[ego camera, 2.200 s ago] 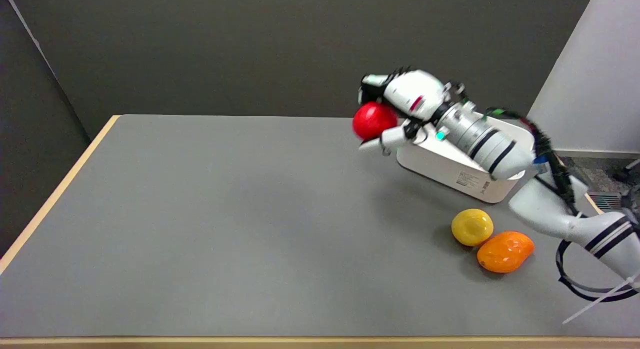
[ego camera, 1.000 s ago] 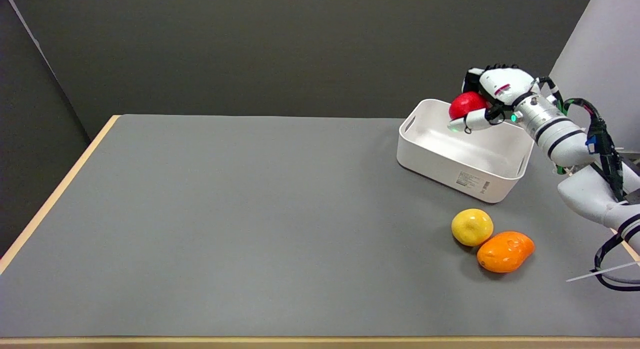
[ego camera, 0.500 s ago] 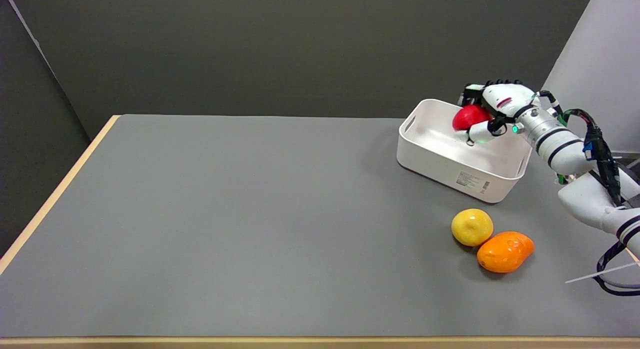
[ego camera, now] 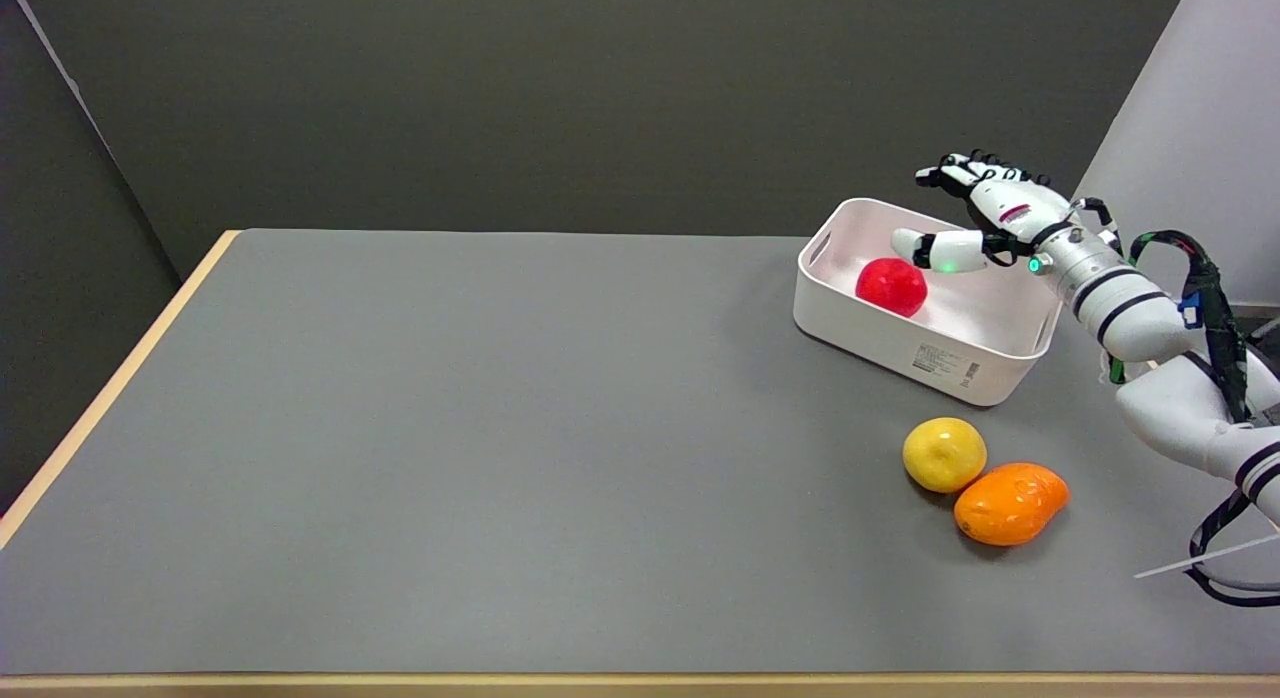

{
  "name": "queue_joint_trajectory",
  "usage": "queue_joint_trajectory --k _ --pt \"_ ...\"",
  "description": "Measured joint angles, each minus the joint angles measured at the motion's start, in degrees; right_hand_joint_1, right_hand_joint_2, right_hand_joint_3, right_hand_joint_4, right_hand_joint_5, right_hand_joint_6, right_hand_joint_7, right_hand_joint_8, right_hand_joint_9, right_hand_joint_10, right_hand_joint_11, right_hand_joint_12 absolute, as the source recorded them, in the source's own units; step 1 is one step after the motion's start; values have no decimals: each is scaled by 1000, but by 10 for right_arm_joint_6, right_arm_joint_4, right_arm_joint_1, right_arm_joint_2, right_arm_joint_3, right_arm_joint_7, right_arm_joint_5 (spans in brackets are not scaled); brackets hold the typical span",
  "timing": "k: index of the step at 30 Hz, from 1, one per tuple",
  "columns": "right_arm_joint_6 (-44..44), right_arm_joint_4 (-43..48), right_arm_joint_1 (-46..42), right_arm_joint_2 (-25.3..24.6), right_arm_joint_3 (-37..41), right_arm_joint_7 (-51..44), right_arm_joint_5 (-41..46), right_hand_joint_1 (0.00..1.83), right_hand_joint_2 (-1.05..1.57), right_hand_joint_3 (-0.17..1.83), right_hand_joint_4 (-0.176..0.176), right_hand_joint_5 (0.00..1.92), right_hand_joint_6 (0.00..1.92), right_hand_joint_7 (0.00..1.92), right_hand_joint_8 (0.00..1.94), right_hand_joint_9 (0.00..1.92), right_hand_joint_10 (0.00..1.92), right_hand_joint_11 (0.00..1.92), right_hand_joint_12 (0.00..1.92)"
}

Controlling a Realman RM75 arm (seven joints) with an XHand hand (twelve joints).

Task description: Place tomato into white box.

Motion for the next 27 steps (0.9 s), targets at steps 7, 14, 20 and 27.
queue_joint_trajectory --k 7,14,20,27 --pt "6 12 -14 -2 6 0 28 151 506 891 77 36 148 -1 -1 -1 -1 -1 547" --pt "42 25 -25 -6 20 -1 69 123 619 809 43 0 229 -1 -1 -1 -1 -1 -1" --pt "78 36 -33 -16 42 -3 105 150 650 807 4 23 248 -1 -1 -1 -1 -1 -1" --pt "106 37 -49 -30 69 -13 140 186 662 814 4 62 282 -1 6 -1 -1 -1 -1"
